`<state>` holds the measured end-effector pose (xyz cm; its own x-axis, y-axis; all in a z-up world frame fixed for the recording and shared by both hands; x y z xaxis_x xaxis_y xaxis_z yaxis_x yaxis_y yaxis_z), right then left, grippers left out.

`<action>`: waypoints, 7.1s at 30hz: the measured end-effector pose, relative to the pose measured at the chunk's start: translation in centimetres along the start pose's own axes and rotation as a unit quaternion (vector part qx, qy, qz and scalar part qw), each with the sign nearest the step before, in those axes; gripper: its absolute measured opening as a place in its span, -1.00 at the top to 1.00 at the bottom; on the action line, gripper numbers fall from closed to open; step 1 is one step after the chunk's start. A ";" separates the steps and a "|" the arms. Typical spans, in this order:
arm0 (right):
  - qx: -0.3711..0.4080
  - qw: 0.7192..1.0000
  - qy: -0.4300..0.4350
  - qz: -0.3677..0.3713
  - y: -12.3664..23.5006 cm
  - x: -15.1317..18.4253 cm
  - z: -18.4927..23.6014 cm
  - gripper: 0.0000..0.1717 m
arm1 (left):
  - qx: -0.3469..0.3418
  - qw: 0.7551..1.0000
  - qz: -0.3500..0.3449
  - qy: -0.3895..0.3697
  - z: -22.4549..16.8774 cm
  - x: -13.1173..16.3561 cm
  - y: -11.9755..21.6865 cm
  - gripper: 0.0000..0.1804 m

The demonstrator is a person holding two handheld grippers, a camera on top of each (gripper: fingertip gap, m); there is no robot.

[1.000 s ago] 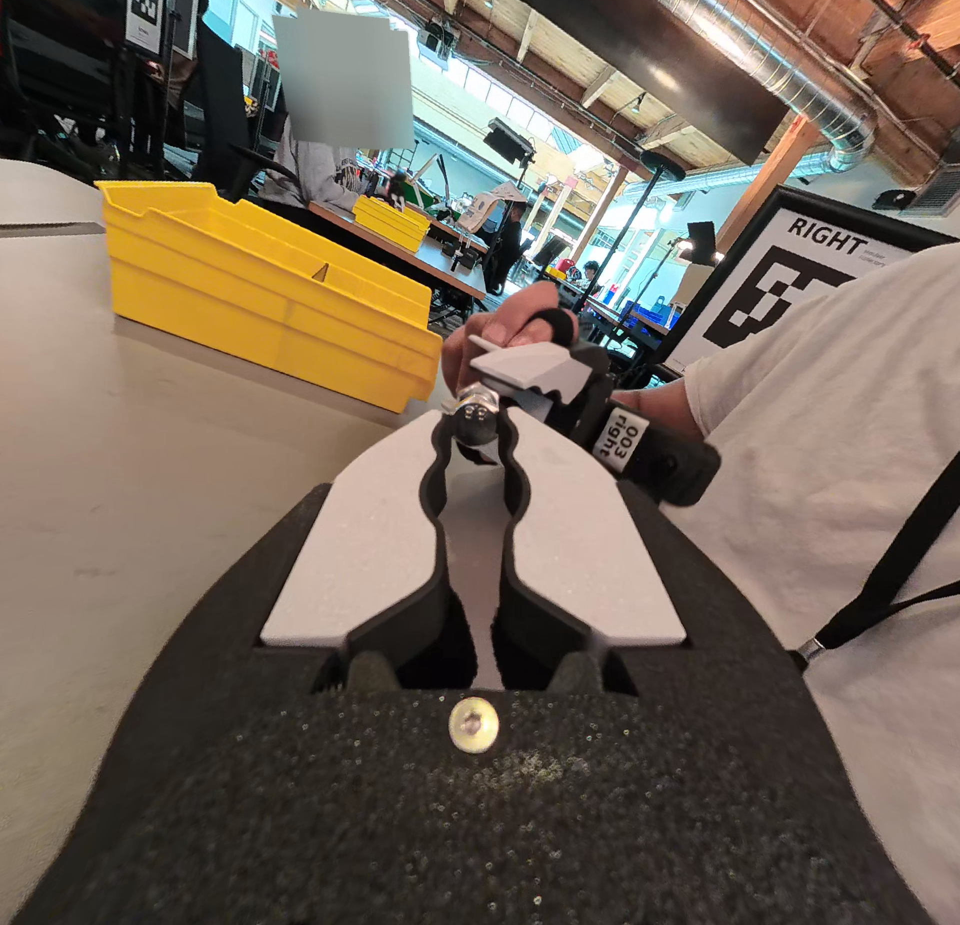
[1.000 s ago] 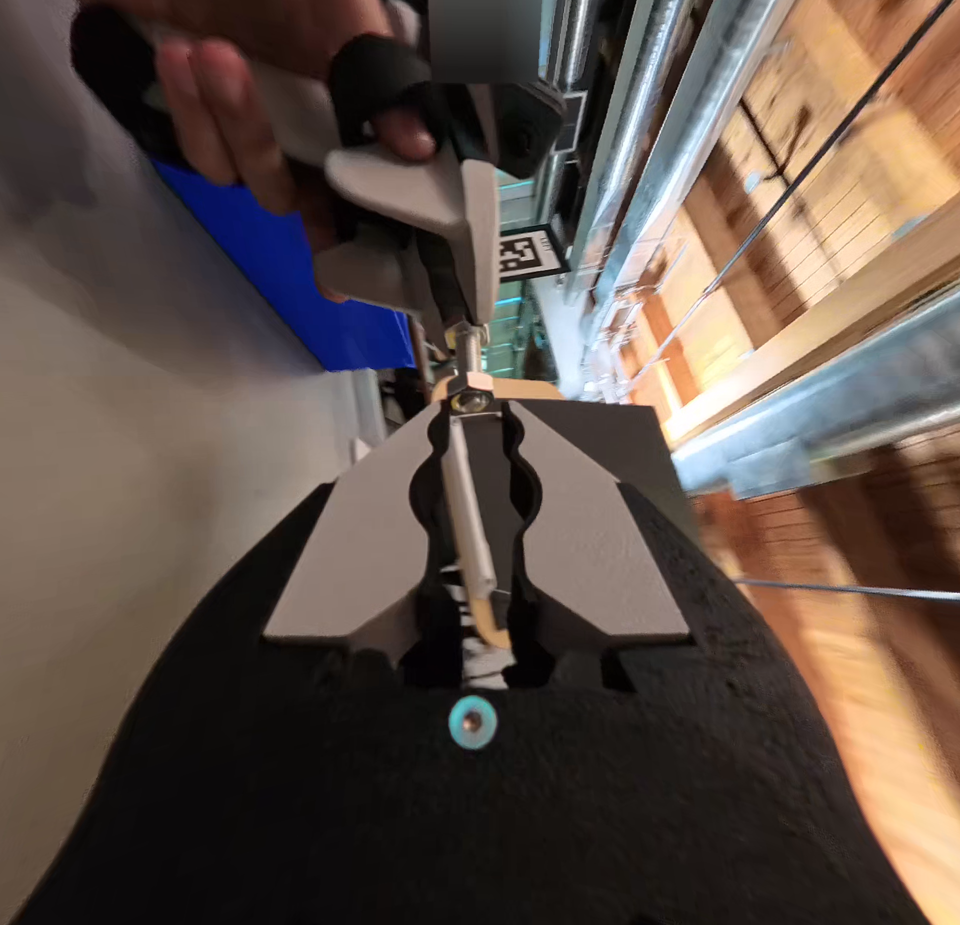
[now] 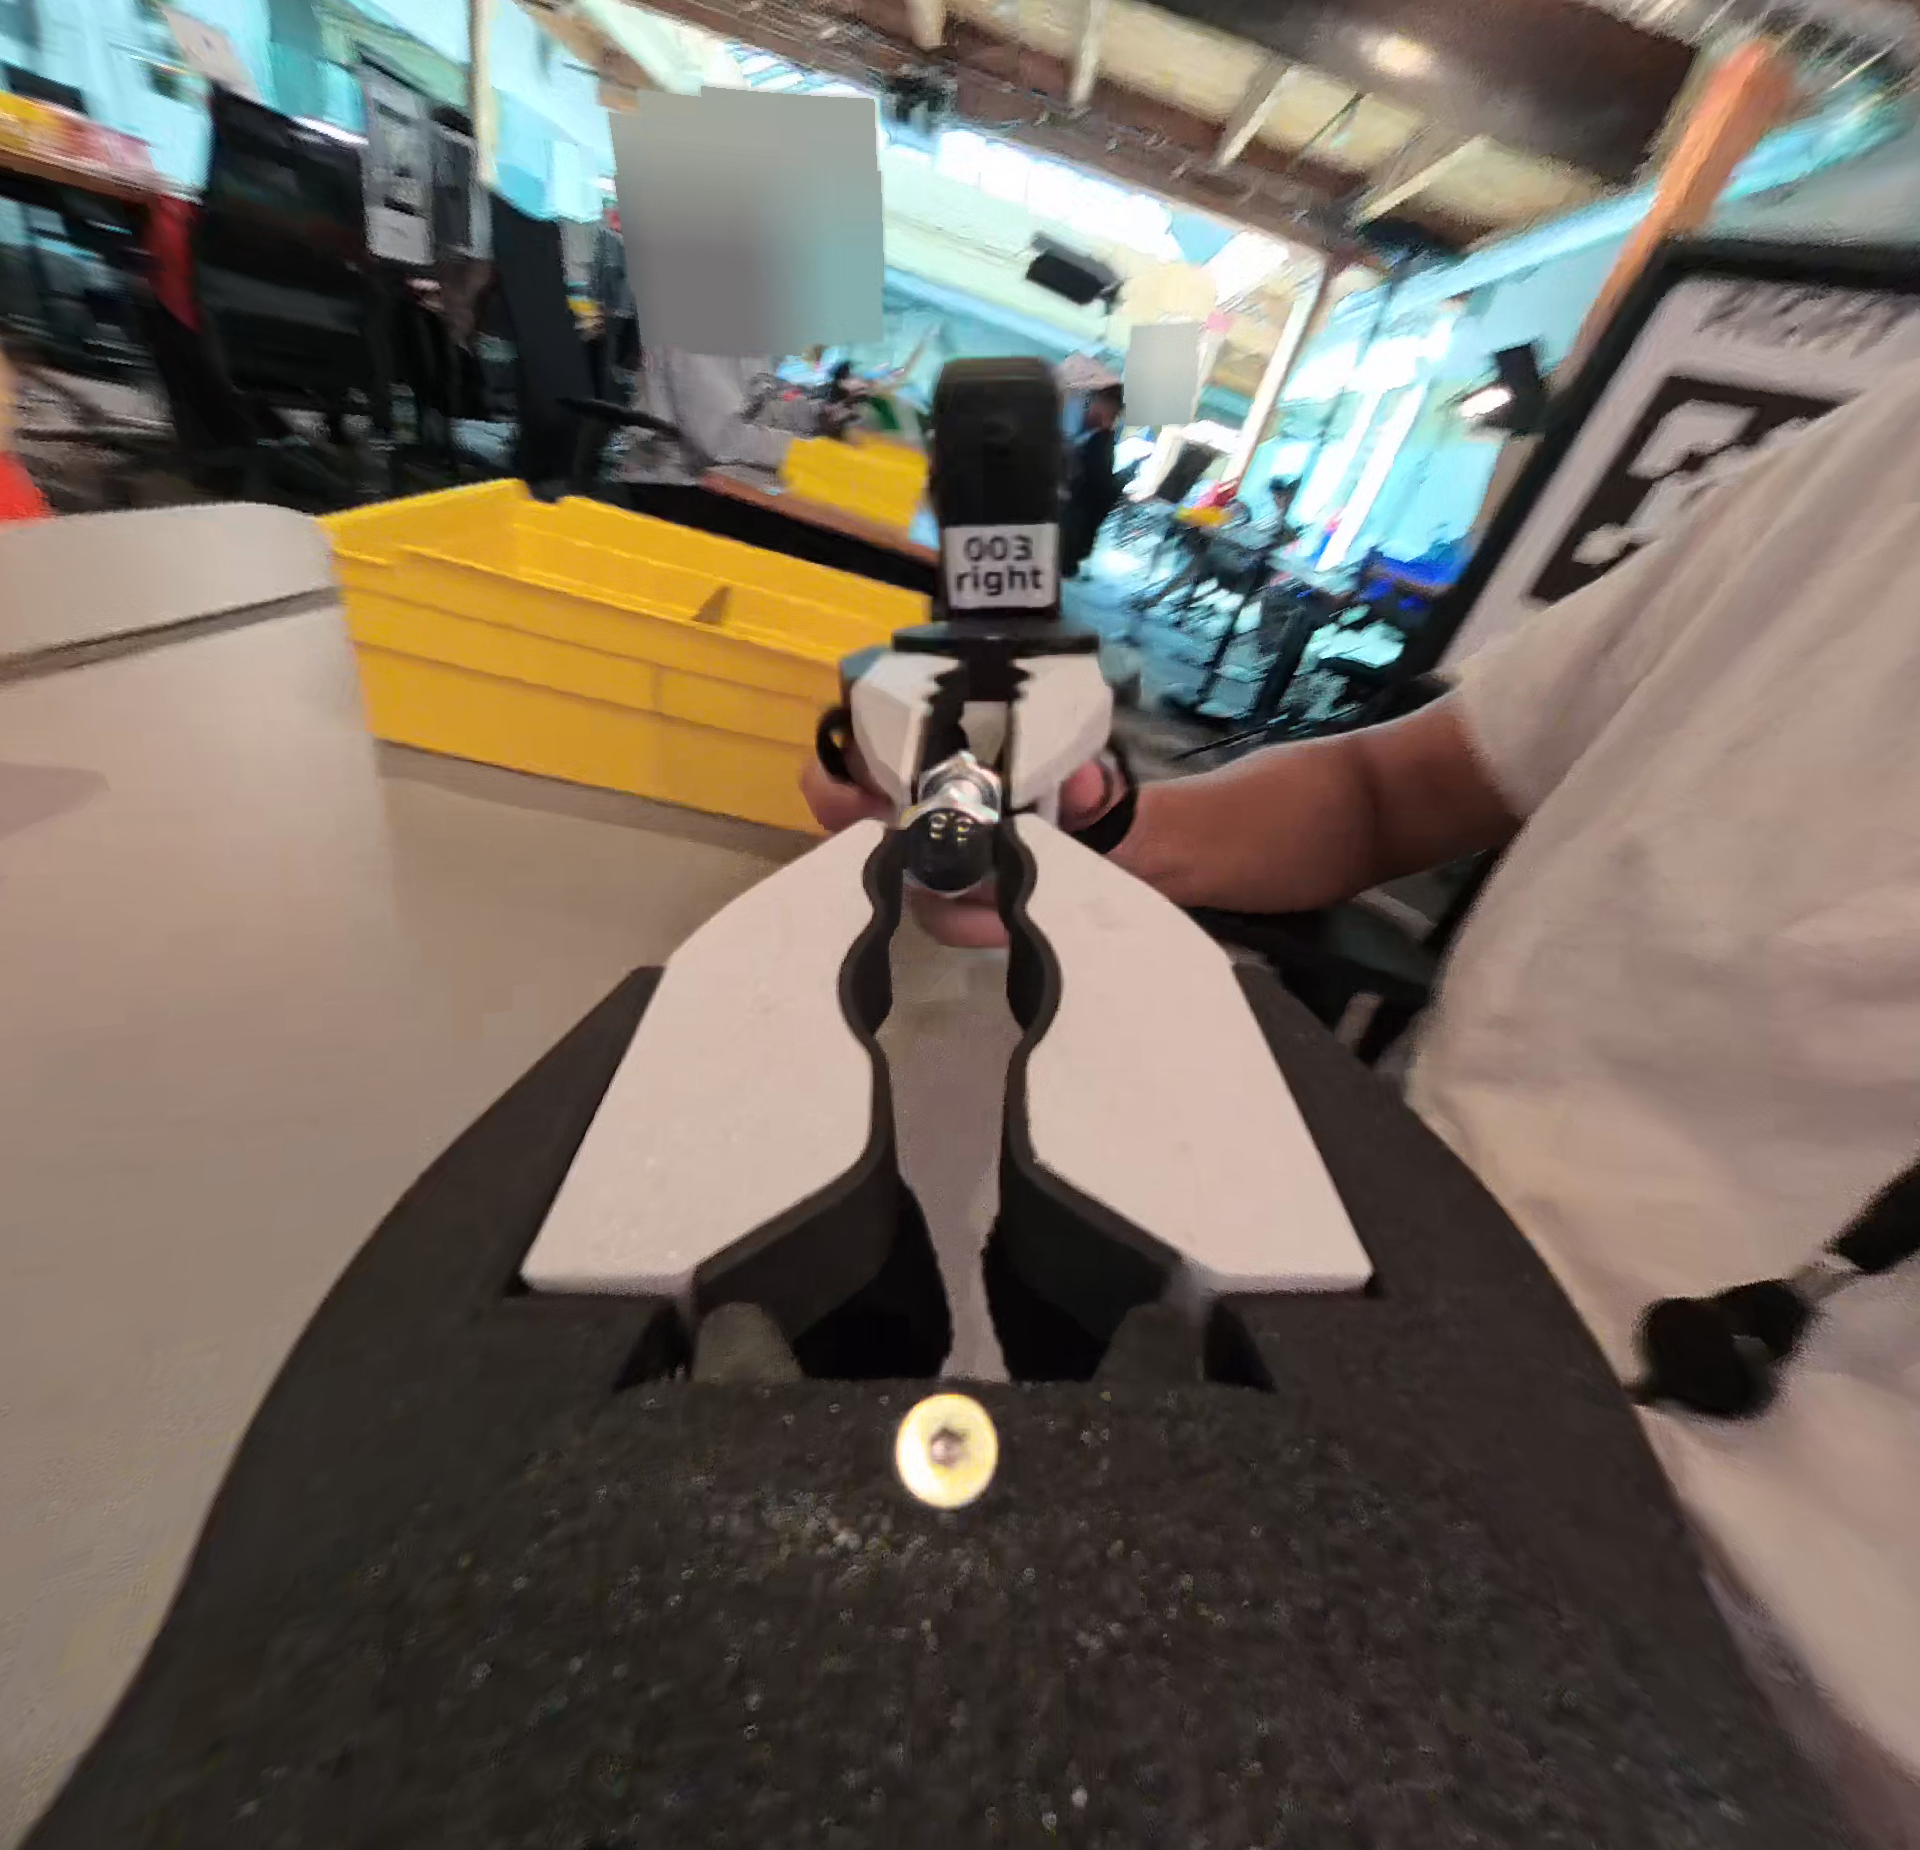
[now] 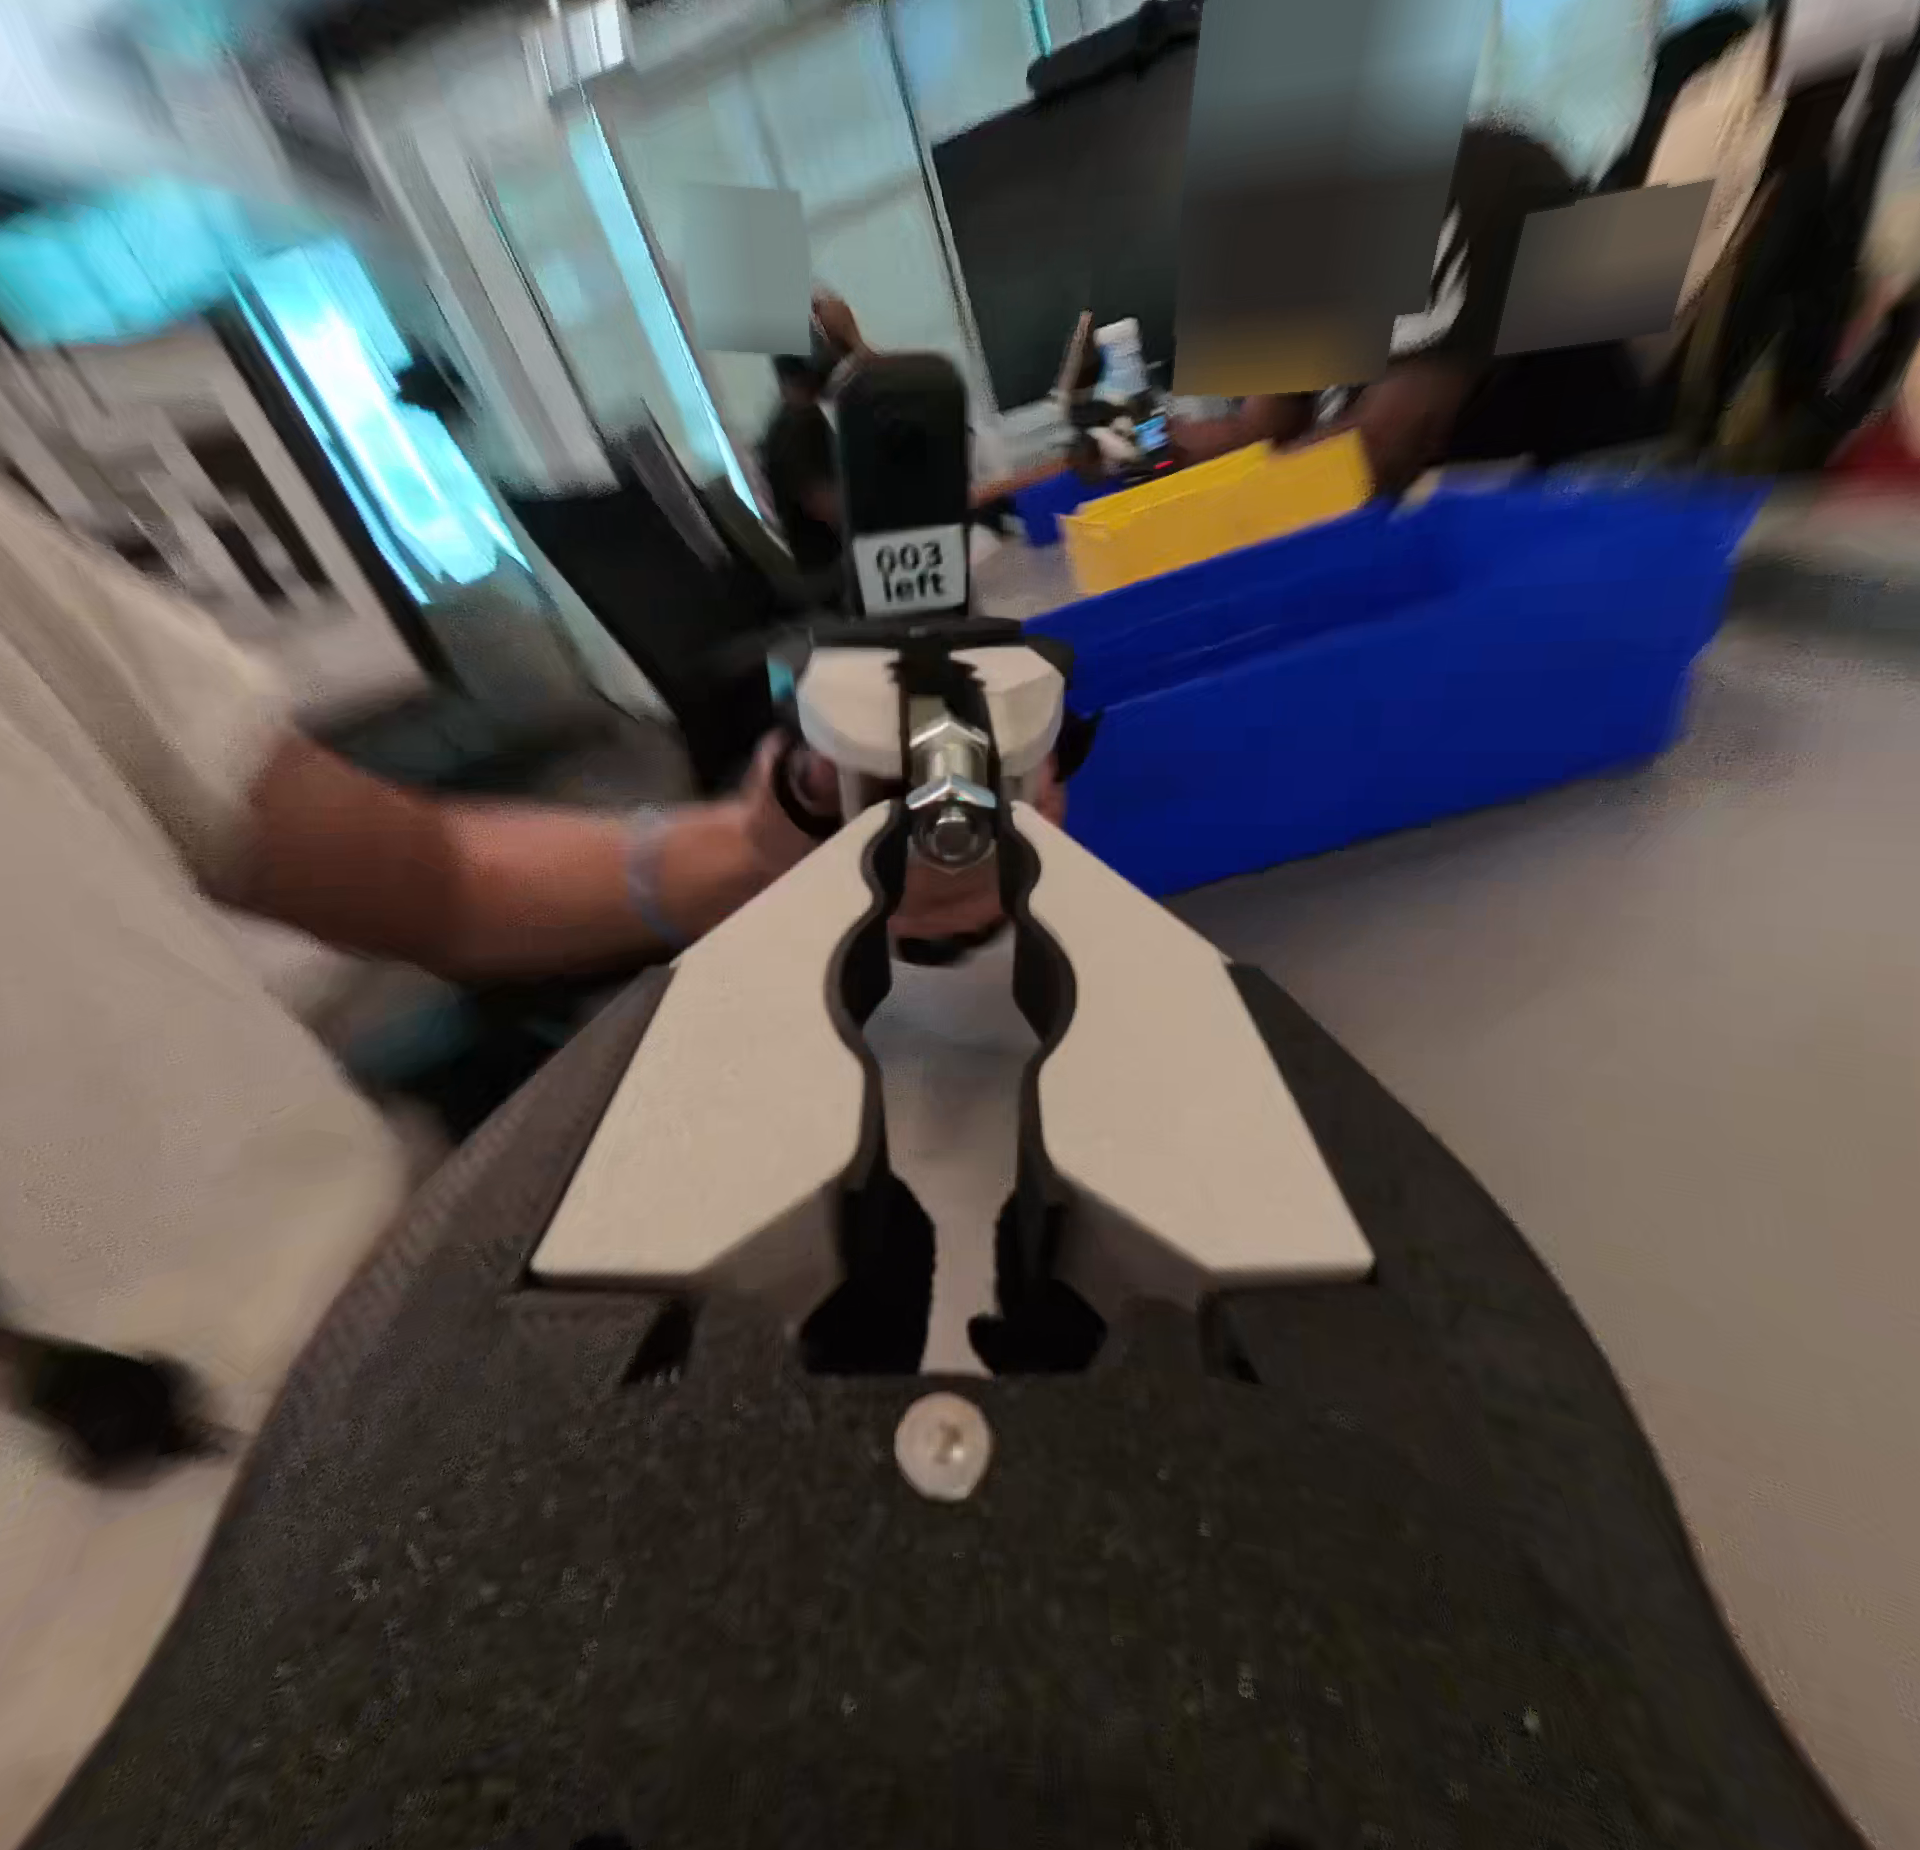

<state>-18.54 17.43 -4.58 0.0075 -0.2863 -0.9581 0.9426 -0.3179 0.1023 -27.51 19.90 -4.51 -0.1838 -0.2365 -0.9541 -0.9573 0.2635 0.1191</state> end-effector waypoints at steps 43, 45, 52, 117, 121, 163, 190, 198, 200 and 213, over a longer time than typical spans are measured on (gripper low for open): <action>-0.192 0.933 -0.303 -0.030 -0.5 1.1 -1.1 0.80 | -0.049 0.995 -0.008 -0.086 -0.3 -0.1 -0.3 0.82; -0.122 0.971 -0.206 -0.012 -0.4 0.7 -0.8 0.80 | -0.038 0.997 -0.012 -0.067 -0.2 0.0 -0.2 0.82; 0.231 0.893 0.365 0.127 -0.4 0.7 1.5 0.80 | 0.029 0.999 -0.005 0.018 -0.1 0.4 -0.3 0.82; -0.025 0.975 -0.212 0.067 -2.1 3.1 -1.7 0.43 | -0.018 0.999 -0.024 0.032 1.5 0.0 1.4 0.82; -0.203 0.885 -0.417 -0.039 -1.5 2.5 -1.8 0.53 | -0.035 0.999 -0.011 0.001 1.3 0.0 1.2 0.82; 0.025 0.988 -0.147 0.035 -0.9 2.0 -2.2 0.32 | -0.070 0.997 -0.024 0.023 2.1 -0.5 1.8 0.82; 0.079 0.995 0.031 0.043 -1.0 0.8 -0.3 0.80 | 0.001 0.999 0.002 0.045 0.7 0.1 0.4 0.82; 0.419 0.600 0.661 0.168 -1.1 1.8 1.4 0.80 | 0.026 0.997 0.013 0.077 0.5 0.5 -0.1 0.82; 0.429 0.586 0.667 0.163 -1.3 1.6 1.6 0.80 | 0.032 0.996 0.004 0.082 0.6 0.3 0.1 0.82; 0.181 0.977 0.074 0.084 -0.6 1.7 -2.0 0.47 | -0.023 0.996 -0.035 0.075 2.0 -0.4 1.9 0.82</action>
<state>-18.40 18.89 -6.83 0.2250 -0.2363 -0.9453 0.7437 -0.5851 0.3233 -28.78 22.32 -4.42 -0.1433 -0.3909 -0.9092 -0.9776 0.1992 0.0684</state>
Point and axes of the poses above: each gripper's, where its closed fingertips meet, y back along the fingers, x out of its underside, z = x × y across the jaws, the point moved 4 cm from there along y, back along the fingers, and after that the axes turned 10 degrees about z, right-handed, at the moved point
